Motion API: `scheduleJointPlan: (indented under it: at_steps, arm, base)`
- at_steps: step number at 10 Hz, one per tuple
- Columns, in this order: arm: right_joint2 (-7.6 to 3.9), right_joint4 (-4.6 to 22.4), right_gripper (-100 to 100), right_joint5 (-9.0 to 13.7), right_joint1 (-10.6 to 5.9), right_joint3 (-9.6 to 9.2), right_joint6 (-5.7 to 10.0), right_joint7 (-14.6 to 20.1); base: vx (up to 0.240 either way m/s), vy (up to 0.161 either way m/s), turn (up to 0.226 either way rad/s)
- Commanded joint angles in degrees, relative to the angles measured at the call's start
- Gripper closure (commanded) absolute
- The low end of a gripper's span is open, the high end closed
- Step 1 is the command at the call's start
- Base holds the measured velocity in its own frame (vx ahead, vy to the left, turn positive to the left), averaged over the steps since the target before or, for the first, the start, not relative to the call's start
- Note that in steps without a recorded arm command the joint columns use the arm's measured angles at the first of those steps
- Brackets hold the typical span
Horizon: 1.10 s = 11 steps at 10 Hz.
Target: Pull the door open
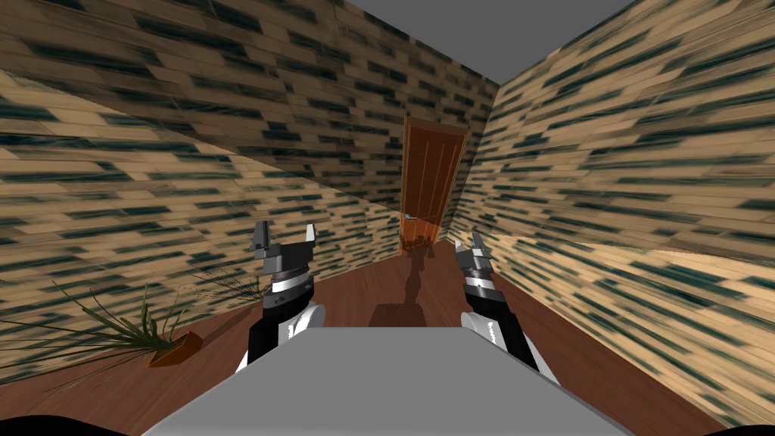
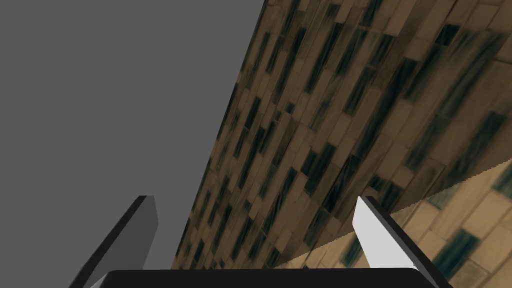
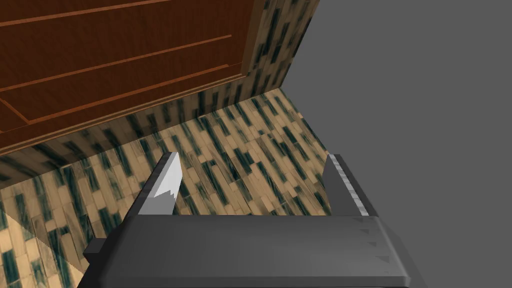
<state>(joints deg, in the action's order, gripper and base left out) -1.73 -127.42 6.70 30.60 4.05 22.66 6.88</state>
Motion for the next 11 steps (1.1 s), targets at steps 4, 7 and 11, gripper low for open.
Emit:
scheduleJointPlan:
  at_steps: [4, 7, 11]
  arm:
    - [-1.22, 5.68, -100, 0.46, -2.14, -0.57, 1.65, 0.49]
    - [-2.10, 10.50, -100, 0.86, -3.96, -1.05, 3.05, 0.91]
    - [-2.88, 15.11, -100, 1.23, -5.69, -1.51, 4.39, 1.31]
  base:
    - [0.094, -0.038, 0.067]
    - [0.117, -0.059, 0.071]
    - [0.092, -0.052, 0.063]
